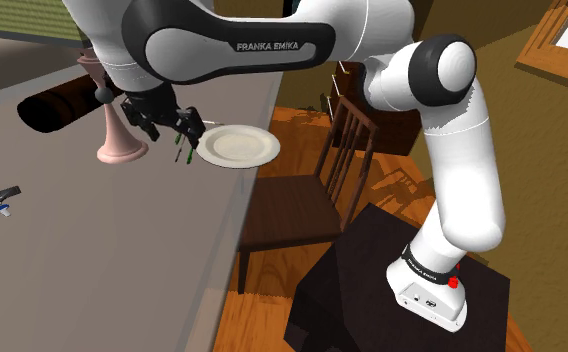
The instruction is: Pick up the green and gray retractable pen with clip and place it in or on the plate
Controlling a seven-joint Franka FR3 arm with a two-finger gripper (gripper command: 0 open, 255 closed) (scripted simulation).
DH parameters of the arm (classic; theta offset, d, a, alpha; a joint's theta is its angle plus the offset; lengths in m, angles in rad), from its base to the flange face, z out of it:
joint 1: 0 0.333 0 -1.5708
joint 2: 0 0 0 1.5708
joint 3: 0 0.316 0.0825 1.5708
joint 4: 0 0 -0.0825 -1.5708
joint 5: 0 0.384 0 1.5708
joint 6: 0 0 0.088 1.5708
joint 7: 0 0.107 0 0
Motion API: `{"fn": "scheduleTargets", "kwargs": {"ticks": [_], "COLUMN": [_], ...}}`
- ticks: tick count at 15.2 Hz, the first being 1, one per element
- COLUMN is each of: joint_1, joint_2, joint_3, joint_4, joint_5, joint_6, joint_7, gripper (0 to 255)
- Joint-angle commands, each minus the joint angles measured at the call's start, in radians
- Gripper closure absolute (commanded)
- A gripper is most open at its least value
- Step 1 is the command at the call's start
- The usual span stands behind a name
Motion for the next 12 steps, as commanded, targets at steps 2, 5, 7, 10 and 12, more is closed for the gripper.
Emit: {"fn": "scheduleTargets", "kwargs": {"ticks": [2, 5, 7, 10, 12], "joint_1": [-0.006, -0.006, -0.006, -0.006, -0.006], "joint_2": [0.000, 0.000, 0.000, 0.000, 0.000], "joint_3": [0.000, 0.000, 0.000, 0.000, 0.000], "joint_4": [-0.009, -0.009, -0.009, -0.009, -0.009], "joint_5": [0.000, 0.000, 0.000, 0.000, 0.000], "joint_6": [0.009, 0.009, 0.009, 0.009, 0.009], "joint_7": [0.001, 0.001, 0.001, 0.001, 0.001], "gripper": [0, 0, 0, 255, 255]}}
